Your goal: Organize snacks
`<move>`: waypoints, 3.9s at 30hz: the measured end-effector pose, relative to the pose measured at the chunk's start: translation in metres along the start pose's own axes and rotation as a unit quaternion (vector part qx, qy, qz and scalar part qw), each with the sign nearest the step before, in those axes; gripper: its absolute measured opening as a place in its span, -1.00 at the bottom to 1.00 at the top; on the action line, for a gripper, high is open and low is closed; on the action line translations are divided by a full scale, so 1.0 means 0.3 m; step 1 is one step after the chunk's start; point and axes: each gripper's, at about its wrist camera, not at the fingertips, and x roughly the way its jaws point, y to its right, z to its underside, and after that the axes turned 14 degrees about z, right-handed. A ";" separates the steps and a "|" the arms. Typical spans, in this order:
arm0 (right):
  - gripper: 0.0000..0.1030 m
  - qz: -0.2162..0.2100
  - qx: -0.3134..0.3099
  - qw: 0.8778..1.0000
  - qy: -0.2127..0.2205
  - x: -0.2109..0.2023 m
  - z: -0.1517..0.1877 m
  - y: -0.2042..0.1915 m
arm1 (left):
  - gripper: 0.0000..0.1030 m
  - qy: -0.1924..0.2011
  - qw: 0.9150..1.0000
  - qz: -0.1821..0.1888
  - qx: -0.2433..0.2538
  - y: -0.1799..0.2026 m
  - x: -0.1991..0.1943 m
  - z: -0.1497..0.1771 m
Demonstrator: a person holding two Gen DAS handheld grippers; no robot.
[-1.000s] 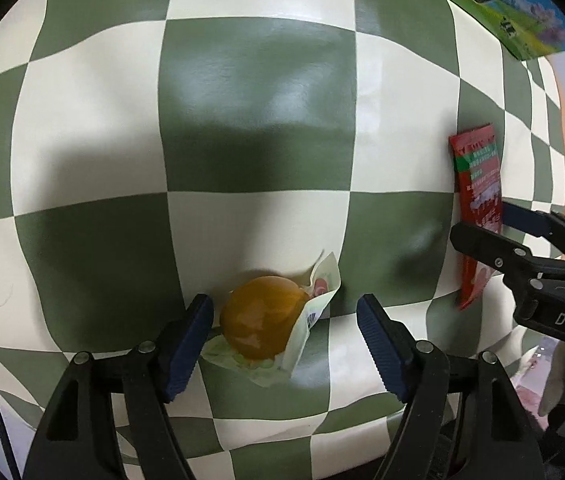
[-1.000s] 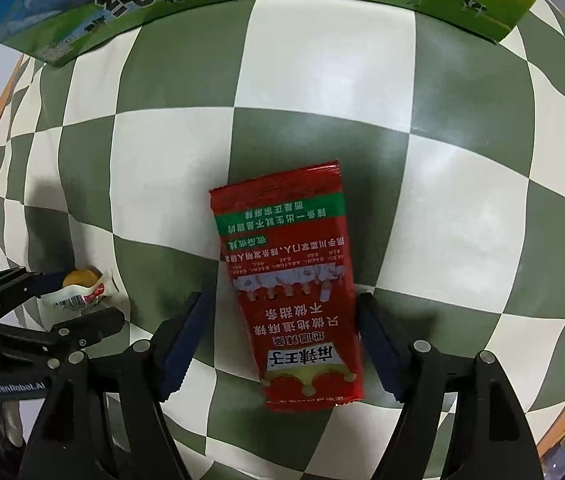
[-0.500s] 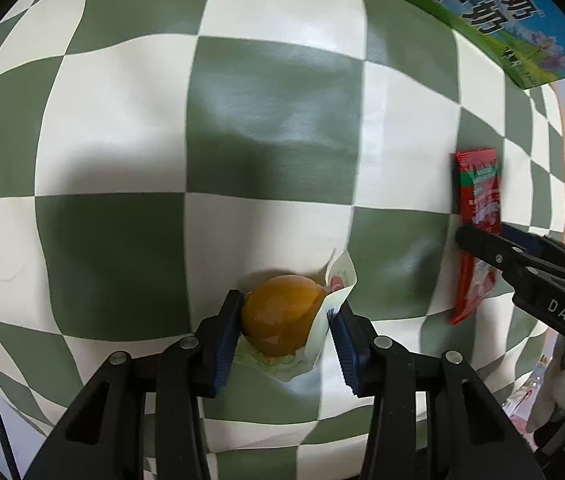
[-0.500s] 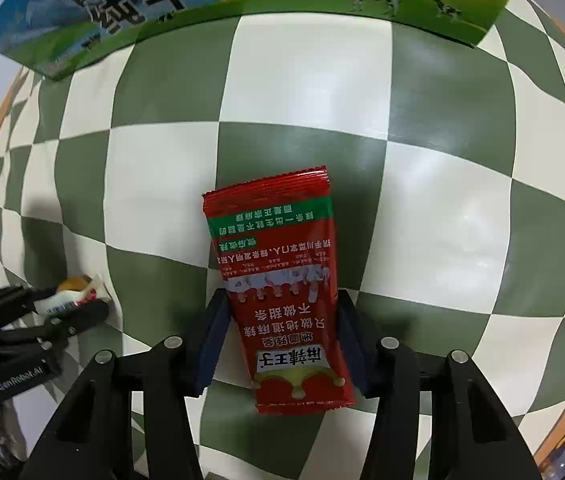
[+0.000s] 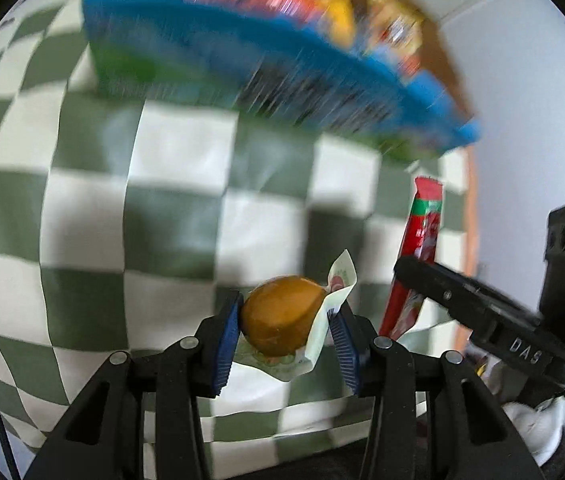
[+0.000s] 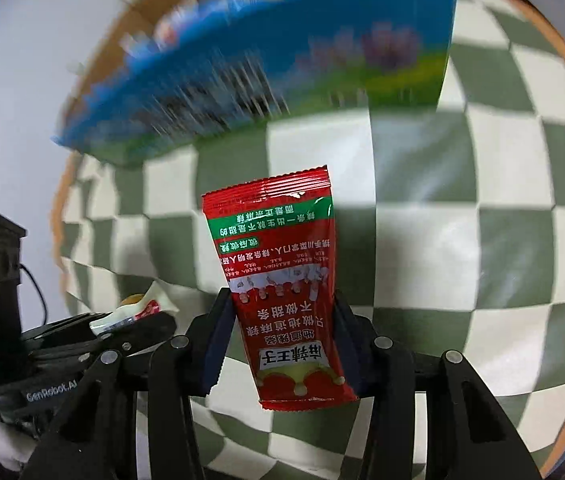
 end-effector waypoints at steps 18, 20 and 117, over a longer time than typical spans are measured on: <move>-0.03 -0.004 0.004 0.991 0.131 -0.359 -0.568 -0.109 | -0.20 0.085 0.989 -0.112 0.039 0.066 -0.255 -0.557; -0.03 0.011 0.001 0.992 0.123 -0.320 -0.627 -0.127 | -0.20 0.076 0.989 -0.129 0.023 0.009 -0.229 -0.593; 1.00 0.191 -0.025 0.924 0.332 -0.841 0.024 -0.196 | 0.99 0.287 0.920 -0.216 0.156 0.431 -0.503 0.060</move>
